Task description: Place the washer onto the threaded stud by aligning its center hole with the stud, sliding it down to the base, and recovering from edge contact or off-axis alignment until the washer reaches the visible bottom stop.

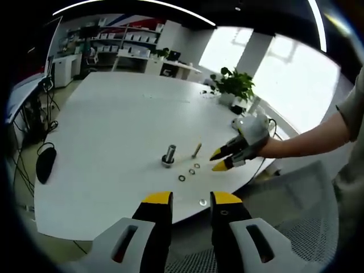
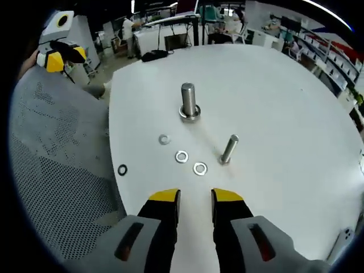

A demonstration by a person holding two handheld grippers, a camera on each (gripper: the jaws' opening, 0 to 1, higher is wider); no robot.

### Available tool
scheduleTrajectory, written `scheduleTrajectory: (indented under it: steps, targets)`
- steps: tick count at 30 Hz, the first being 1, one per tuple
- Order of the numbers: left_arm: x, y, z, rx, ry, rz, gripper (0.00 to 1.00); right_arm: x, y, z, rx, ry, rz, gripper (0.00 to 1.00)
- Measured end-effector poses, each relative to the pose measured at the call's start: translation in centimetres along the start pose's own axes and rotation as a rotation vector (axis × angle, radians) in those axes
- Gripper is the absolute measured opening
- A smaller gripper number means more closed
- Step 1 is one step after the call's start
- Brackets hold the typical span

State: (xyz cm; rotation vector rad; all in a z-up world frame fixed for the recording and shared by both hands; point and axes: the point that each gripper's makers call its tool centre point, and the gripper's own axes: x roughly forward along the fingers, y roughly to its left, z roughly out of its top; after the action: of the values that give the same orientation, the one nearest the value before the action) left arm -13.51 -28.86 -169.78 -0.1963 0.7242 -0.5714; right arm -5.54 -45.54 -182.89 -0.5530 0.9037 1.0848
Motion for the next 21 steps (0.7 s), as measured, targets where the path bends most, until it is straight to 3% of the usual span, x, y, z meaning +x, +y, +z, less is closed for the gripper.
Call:
scheduleTrajectory:
  steps: [4, 8, 21]
  targets:
    - [0.0, 0.0, 0.1, -0.001, -0.005, 0.000, 0.24, 0.8, 3.3, 0.9, -0.127, 0.037, 0.057, 0.24]
    - [0.0, 0.0, 0.1, -0.006, -0.007, -0.003, 0.24, 1.8, 5.6, 2.0, -0.149, 0.042, 0.087, 0.24]
    - [-0.1, 0.1, 0.3, -0.011, -0.020, 0.002, 0.24, 3.6, 8.7, 2.3, -0.226, 0.067, 0.142, 0.24]
